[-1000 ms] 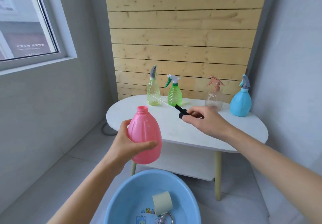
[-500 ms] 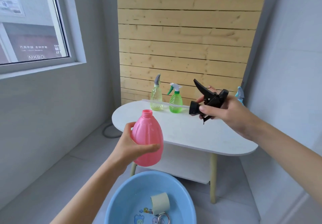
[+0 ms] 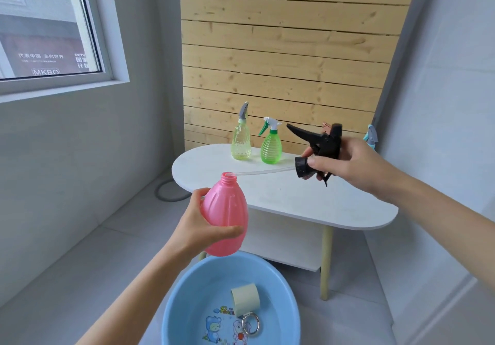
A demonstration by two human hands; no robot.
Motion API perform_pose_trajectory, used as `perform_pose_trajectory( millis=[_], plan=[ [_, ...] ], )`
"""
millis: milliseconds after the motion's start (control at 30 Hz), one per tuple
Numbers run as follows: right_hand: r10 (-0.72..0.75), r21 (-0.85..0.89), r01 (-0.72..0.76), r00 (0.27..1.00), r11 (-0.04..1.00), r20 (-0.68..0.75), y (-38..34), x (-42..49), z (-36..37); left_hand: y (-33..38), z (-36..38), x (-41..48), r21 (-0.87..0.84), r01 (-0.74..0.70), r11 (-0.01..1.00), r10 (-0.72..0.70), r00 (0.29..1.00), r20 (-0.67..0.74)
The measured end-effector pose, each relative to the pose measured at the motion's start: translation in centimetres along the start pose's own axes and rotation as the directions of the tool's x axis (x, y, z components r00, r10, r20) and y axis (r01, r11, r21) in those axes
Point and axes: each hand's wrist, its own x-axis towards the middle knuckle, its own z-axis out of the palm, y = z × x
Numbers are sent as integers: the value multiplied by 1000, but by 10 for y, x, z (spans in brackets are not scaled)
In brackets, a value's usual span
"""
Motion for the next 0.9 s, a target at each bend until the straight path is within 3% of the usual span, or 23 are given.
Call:
perform_pose_trajectory(
  millis=[333,567,700,900],
  plan=[
    [-33,-237,48,997,970,65,-43,67,24,-17,-1,7,-5,10,1000,-10,1000,13],
    [-38,-416,146,966,898,256,-49,94,69,-14,1,9,-30,-43,999,44,998,40],
    [12,-341,117,935,933,353,-42,92,81,-14,1,9,-6,-81,997,81,996,37],
    [37,-293,79,927,953,372,-32,93,84,-15,-3,9,35,-111,993,111,994,8]
  ],
)
